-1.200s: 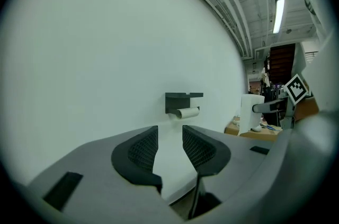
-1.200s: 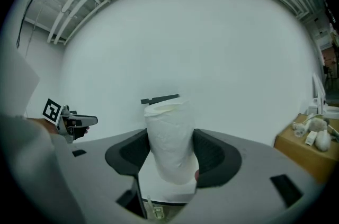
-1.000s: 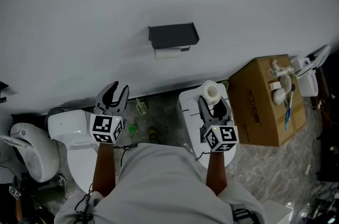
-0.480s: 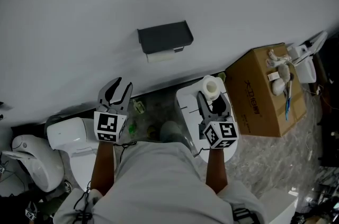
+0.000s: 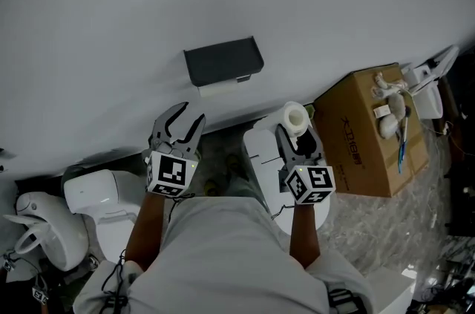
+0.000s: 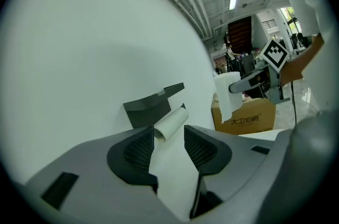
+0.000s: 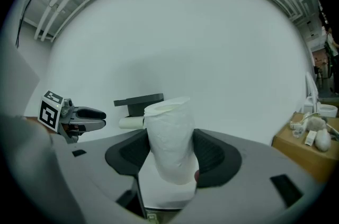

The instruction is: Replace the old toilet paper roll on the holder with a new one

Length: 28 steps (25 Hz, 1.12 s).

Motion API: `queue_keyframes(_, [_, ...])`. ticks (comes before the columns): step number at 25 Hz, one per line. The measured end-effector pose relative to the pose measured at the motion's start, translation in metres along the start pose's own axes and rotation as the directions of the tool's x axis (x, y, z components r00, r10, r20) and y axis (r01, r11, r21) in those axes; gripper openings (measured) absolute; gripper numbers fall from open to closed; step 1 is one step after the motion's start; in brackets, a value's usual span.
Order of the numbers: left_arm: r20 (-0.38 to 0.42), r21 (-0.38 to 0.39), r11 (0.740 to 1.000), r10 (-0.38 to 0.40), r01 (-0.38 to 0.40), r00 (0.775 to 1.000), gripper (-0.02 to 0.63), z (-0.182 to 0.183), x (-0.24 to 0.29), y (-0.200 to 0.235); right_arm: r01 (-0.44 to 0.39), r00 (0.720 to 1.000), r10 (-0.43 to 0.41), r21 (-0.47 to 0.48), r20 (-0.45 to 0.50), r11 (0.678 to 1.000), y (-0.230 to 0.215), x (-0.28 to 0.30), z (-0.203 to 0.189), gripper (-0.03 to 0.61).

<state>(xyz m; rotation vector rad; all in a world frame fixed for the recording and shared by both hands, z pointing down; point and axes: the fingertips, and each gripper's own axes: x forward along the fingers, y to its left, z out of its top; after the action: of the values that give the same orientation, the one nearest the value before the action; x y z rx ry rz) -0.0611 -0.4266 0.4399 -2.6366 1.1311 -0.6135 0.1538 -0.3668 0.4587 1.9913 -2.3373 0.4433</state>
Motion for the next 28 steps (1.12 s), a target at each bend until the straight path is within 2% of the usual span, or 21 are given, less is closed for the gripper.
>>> queue_keyframes(3, [-0.02, 0.067, 0.998, -0.001, 0.003, 1.0, 0.185, 0.004, 0.015, -0.005, -0.004, 1.0, 0.004, -0.014, -0.01, 1.0, -0.006, 0.006, 0.002, 0.264])
queue_keyframes(7, [-0.063, 0.23, 0.973, 0.024, -0.009, 0.998, 0.222, 0.005, 0.037, -0.01, -0.003, 1.0, 0.003, 0.007, -0.01, 1.0, -0.016, 0.014, 0.003, 0.264])
queue_keyframes(9, [-0.069, 0.322, 0.946, 0.056, -0.031, 0.996, 0.224, 0.004, 0.046, -0.012, -0.001, 1.0, 0.001, 0.015, -0.012, 1.0, -0.02, 0.017, 0.002, 0.264])
queue_keyframes(13, [-0.103, 0.485, 0.874, 0.1, -0.037, 0.99, 0.241, -0.003, 0.06, -0.017, -0.006, 1.0, 0.006, 0.038, -0.013, 0.999, -0.023, 0.02, 0.002, 0.264])
queue_keyframes(16, [-0.11, 0.539, 0.842, 0.116, -0.038, 0.987, 0.245, 0.0, 0.067, -0.019, -0.006, 1.0, 0.006, 0.054, -0.008, 0.999, -0.027, 0.021, 0.006, 0.264])
queue_keyframes(20, [-0.138, 0.583, 0.812, 0.138, -0.032, 0.981, 0.245, -0.006, 0.082, -0.017, 0.006, 1.0, -0.006, 0.062, -0.011, 0.998, -0.035, 0.024, 0.004, 0.264])
queue_keyframes(25, [-0.139, 0.666, 0.744, 0.197, -0.055, 0.97, 0.213, -0.006, 0.094, -0.014, 0.026, 0.999, -0.023, 0.089, -0.037, 0.996, -0.051, 0.023, -0.008, 0.264])
queue_keyframes(28, [-0.14, 0.692, 0.72, 0.199, -0.047, 0.97, 0.207, -0.004, 0.1, -0.018, 0.031, 0.999, -0.027, 0.098, -0.042, 0.995, -0.057, 0.023, -0.01, 0.264])
